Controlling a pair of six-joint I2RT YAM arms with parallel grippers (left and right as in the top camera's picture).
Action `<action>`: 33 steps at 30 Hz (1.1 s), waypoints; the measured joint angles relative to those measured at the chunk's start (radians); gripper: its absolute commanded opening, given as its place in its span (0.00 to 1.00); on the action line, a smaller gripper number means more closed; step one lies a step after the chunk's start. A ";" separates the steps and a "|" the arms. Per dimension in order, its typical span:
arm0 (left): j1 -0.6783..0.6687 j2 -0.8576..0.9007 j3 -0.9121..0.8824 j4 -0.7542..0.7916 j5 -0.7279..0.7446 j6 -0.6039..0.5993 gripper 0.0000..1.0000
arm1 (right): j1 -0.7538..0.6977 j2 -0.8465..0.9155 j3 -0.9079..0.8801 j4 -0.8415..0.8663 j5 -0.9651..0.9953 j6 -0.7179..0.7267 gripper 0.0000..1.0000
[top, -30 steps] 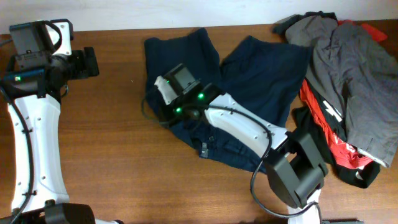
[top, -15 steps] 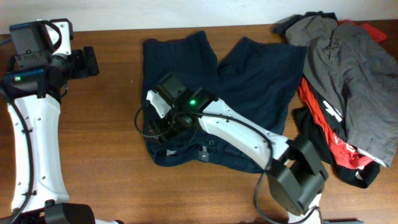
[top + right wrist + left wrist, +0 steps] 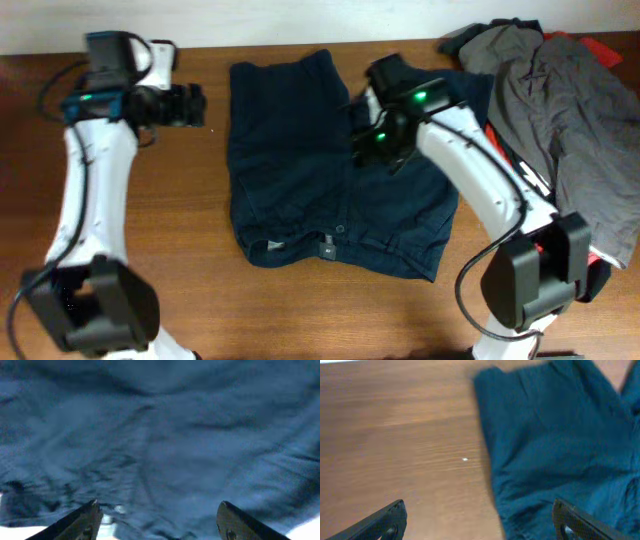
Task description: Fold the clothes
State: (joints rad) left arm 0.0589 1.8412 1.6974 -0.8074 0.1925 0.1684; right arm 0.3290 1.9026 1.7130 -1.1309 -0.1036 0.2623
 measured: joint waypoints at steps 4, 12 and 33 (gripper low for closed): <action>-0.061 0.067 0.000 0.070 0.005 0.032 0.84 | -0.049 0.000 -0.003 -0.013 0.010 0.000 0.79; -0.121 0.205 0.000 0.278 0.013 0.082 0.82 | -0.057 0.000 -0.005 -0.021 0.010 -0.001 0.79; -0.108 0.307 0.239 -0.184 0.013 -0.122 0.81 | -0.098 0.000 -0.199 0.167 0.060 0.080 0.36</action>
State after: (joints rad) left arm -0.0490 2.1479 1.9362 -0.9916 0.2058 0.0467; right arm 0.2310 1.9030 1.5143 -0.9634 -0.0433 0.3424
